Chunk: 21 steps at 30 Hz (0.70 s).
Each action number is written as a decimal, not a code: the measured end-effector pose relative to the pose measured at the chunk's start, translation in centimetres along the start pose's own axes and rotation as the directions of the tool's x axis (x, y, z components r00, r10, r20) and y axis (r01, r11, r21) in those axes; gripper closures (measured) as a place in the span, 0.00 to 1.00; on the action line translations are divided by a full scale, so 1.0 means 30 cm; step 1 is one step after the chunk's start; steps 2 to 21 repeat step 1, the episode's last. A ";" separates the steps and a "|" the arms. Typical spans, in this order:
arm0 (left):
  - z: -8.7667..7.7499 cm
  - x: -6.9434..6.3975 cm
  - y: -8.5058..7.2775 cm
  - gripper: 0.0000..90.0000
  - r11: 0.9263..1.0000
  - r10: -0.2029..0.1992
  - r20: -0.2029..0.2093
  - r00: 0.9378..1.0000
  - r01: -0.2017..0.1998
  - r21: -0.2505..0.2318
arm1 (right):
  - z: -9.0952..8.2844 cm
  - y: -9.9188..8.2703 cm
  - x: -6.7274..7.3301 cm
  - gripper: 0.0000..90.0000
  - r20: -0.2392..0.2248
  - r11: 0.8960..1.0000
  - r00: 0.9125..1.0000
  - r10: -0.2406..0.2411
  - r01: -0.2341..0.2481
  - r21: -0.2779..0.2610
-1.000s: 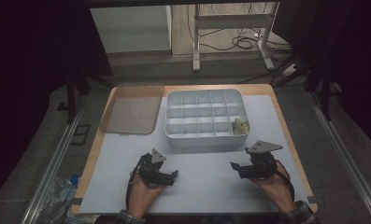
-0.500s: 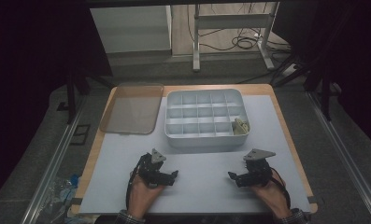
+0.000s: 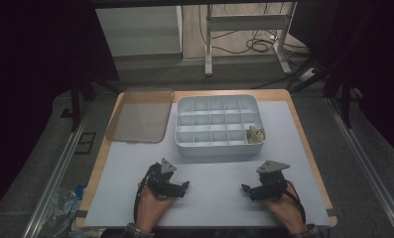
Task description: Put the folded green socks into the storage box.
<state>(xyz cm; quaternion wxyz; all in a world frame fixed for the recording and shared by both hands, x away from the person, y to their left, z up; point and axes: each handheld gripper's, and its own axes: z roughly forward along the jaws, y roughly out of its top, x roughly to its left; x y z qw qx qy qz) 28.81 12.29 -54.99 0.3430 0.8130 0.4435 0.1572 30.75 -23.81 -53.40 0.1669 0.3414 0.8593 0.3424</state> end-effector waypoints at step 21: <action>0.000 0.000 0.000 0.03 1.000 -0.004 0.003 1.000 0.004 0.001 | 0.001 0.001 0.000 0.08 -0.001 1.000 1.000 0.002 -0.002 -0.001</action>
